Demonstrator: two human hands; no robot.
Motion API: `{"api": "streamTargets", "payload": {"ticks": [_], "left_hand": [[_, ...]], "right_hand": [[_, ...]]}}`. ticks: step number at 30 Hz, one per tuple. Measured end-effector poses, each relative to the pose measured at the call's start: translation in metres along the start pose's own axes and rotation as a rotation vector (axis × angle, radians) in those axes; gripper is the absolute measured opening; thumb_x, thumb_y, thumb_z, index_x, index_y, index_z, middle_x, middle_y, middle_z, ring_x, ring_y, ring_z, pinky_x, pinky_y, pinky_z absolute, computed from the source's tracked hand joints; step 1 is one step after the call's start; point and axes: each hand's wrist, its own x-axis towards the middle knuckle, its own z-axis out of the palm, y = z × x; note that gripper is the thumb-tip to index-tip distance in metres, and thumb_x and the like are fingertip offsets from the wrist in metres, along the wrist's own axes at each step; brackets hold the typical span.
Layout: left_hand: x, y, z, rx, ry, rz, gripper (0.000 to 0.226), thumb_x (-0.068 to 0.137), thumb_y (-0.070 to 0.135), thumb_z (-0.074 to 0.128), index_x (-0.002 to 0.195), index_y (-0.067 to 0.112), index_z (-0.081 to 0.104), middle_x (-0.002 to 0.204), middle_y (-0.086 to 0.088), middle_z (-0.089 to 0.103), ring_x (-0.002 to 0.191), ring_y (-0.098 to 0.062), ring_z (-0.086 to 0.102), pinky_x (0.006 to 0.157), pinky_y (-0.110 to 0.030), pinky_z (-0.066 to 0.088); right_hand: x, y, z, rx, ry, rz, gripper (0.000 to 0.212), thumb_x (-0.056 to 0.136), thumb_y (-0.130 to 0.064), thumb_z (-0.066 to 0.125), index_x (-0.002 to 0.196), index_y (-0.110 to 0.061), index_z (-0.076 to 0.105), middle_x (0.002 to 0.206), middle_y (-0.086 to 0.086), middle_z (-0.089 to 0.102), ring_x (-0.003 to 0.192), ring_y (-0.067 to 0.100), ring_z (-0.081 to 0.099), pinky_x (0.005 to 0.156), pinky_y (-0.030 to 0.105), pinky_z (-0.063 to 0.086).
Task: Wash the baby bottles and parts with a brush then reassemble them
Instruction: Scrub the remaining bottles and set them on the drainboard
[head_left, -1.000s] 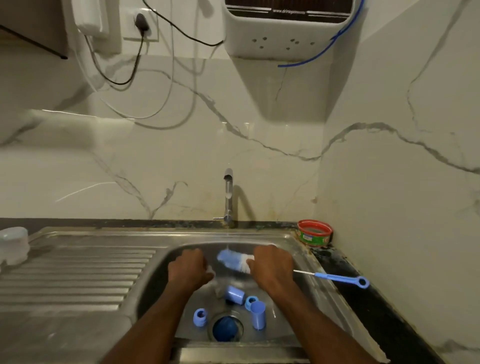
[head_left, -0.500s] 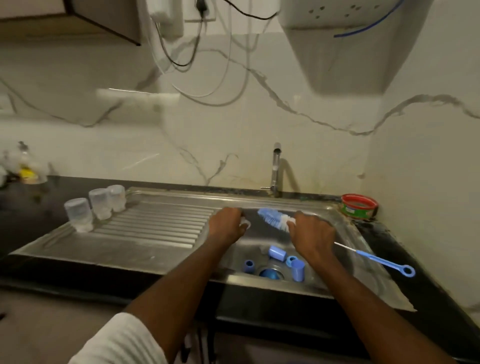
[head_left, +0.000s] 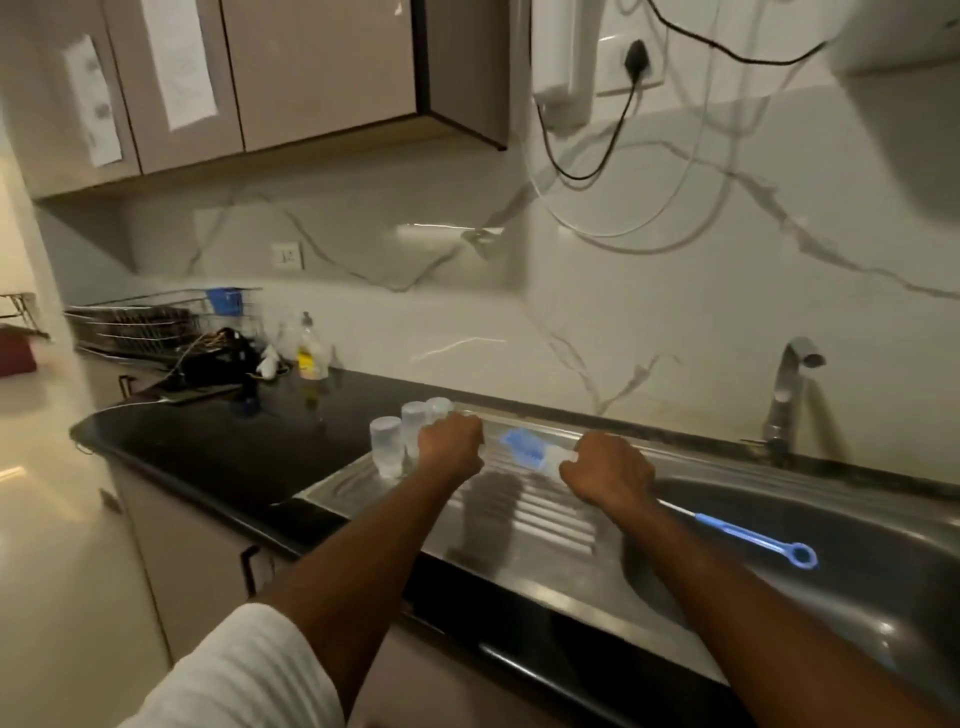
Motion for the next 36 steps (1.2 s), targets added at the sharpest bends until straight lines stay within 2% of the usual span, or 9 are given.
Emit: {"api": "streamTargets", "payload": {"ticks": [6,12,14,16,22,25,29,33,36], "left_hand": [[0.021,-0.053,0.014,0.119,-0.014,-0.093,0.037,0.086,0.023,0.076,0.12,0.022,0.062,0.114,-0.004,0.061,0.109,-0.022,0.061,0.092,-0.043,0.052],[0.035,-0.063,0.026,0.187,-0.066,-0.068,0.034,0.081,0.021,0.082,0.094,0.03,0.053,0.106,-0.003,0.058,0.098,-0.02,0.062,0.088,-0.045,0.054],[0.038,-0.066,0.033,0.221,-0.089,-0.029,0.025,0.089,0.023,0.075,0.11,0.026,0.062,0.115,-0.006,0.06,0.109,-0.022,0.062,0.093,-0.04,0.051],[0.041,-0.068,0.04,0.252,-0.094,0.006,0.031,0.095,0.023,0.068,0.125,0.016,0.063,0.122,-0.007,0.061,0.114,-0.023,0.061,0.094,-0.037,0.048],[0.037,-0.061,0.031,0.254,-0.085,0.031,0.035,0.092,0.02,0.071,0.127,0.022,0.066,0.123,-0.005,0.063,0.115,-0.023,0.061,0.089,-0.034,0.049],[0.032,-0.042,0.015,0.256,-0.032,0.08,0.033,0.088,0.018,0.073,0.12,0.027,0.07,0.12,-0.002,0.065,0.111,-0.022,0.063,0.081,-0.032,0.047],[0.021,-0.005,0.003,0.183,-0.043,0.137,0.026,0.088,0.027,0.074,0.114,0.03,0.069,0.12,-0.001,0.064,0.11,-0.021,0.064,0.086,-0.034,0.05],[0.006,0.059,0.002,0.087,-0.019,0.225,0.019,0.091,0.033,0.068,0.109,0.033,0.069,0.12,-0.002,0.061,0.11,-0.027,0.064,0.086,-0.036,0.049],[-0.006,0.116,0.01,0.021,0.077,0.294,0.016,0.094,0.033,0.06,0.106,0.03,0.07,0.112,-0.003,0.065,0.099,-0.028,0.067,0.081,-0.035,0.052]], "right_hand": [[0.022,-0.057,0.036,-0.063,-0.018,-0.096,0.033,0.092,-0.031,0.058,0.122,-0.02,0.065,0.124,0.006,0.066,0.113,0.027,0.064,0.083,0.032,0.048],[0.036,-0.065,0.056,-0.118,0.01,-0.123,0.03,0.091,-0.034,0.059,0.119,-0.022,0.065,0.121,0.003,0.067,0.11,0.026,0.065,0.084,0.033,0.052],[0.038,-0.063,0.06,-0.12,0.015,-0.127,0.028,0.091,-0.033,0.059,0.116,-0.022,0.066,0.119,0.003,0.067,0.107,0.026,0.066,0.082,0.033,0.051],[0.038,-0.061,0.062,-0.117,0.013,-0.137,0.028,0.092,-0.033,0.06,0.116,-0.021,0.065,0.118,0.004,0.067,0.106,0.027,0.065,0.08,0.032,0.05],[0.034,-0.048,0.056,-0.135,0.025,-0.138,0.027,0.094,-0.035,0.06,0.117,-0.021,0.064,0.117,0.003,0.066,0.105,0.025,0.065,0.073,0.029,0.043],[0.025,-0.035,0.042,-0.124,0.038,-0.104,0.024,0.094,-0.034,0.059,0.114,-0.021,0.064,0.115,0.002,0.067,0.104,0.024,0.065,0.072,0.029,0.042],[0.01,-0.008,0.017,-0.084,0.058,-0.073,0.026,0.097,-0.035,0.053,0.115,-0.021,0.065,0.118,0.003,0.068,0.107,0.025,0.065,0.075,0.029,0.043],[-0.011,0.042,-0.019,-0.058,0.056,-0.003,0.039,0.096,-0.049,0.051,0.114,-0.018,0.068,0.119,0.006,0.069,0.111,0.029,0.065,0.085,0.033,0.048],[-0.02,0.09,-0.04,-0.109,0.076,0.065,0.031,0.094,-0.036,0.054,0.116,-0.019,0.068,0.122,0.006,0.069,0.112,0.028,0.066,0.08,0.031,0.044]]}}
